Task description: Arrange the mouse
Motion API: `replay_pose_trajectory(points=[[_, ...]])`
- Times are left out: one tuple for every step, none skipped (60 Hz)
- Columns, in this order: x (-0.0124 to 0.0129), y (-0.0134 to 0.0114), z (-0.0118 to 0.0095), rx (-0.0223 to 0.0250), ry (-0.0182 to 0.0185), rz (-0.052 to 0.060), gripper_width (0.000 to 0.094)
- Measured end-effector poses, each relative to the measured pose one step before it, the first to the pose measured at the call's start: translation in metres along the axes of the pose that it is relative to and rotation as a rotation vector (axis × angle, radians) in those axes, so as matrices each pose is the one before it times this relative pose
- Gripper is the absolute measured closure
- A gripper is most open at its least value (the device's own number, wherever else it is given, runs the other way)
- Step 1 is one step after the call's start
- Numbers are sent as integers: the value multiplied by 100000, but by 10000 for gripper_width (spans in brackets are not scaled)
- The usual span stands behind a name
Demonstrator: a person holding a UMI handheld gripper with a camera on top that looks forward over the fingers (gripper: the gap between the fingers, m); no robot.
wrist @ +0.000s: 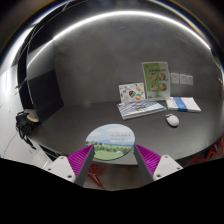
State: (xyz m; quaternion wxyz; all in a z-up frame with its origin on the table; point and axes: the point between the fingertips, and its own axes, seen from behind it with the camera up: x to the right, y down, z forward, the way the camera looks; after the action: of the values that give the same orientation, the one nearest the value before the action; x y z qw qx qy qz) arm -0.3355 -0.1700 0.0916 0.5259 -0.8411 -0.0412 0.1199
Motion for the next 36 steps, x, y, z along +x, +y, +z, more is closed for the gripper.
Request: replay_pose_trajectory(points=[[5, 13, 44, -165, 147, -87, 116], [42, 36, 47, -201, 257, -149, 113], [-25, 32, 51, -173, 274, -185, 112], [57, 47, 33, -137, 341, -190, 110], [92, 9, 21, -77, 406, -158, 109], [160, 21, 29, -108, 545, -121, 110], [1166, 166, 187, 225, 1146, -201, 109], [-1261, -36, -294, -456, 1195, 291, 110], [130, 37, 56, -208, 872, 27, 110], [287, 35, 87, -266, 849, -107, 109], [411, 4, 100, -232, 873, -113, 109], [432, 29, 117, -228, 999, -101, 109], [499, 19, 127, -130, 962, -105, 109], [573, -31, 150, -38, 1058, -57, 108], [669, -32, 191, 78, 1113, 11, 109], [733, -4, 255, 10, 1214, 57, 108], [777, 4, 316, -148, 1235, 6, 109], [835, 7, 368, -125, 1175, 3, 107], [860, 5, 342, -124, 997, -32, 107], [842, -59, 434, -270, 986, -57, 106], [902, -39, 437, -185, 972, 28, 107], [1038, -42, 548, -28, 896, 61, 106], [971, -101, 440, -101, 1045, 110, 105], [984, -123, 479, -15, 1041, 172, 105], [1000, -123, 534, -105, 1047, 159, 105], [1012, -171, 562, -184, 1052, 111, 108], [1000, -151, 600, -138, 953, -131, 107], [914, -198, 607, 5, 719, -310, 107], [880, -260, 604, 127, 504, -527, 107], [867, -266, 630, 194, 459, -548, 109], [882, -251, 658, 170, 503, -613, 108], [882, -236, 708, 227, 449, -694, 107], [787, -253, 752, 203, 225, -772, 106], [778, -203, 797, -18, 66, -730, 107], [758, -168, 828, -211, 99, -525, 108], [691, -88, 830, -476, -3, -299, 109]])
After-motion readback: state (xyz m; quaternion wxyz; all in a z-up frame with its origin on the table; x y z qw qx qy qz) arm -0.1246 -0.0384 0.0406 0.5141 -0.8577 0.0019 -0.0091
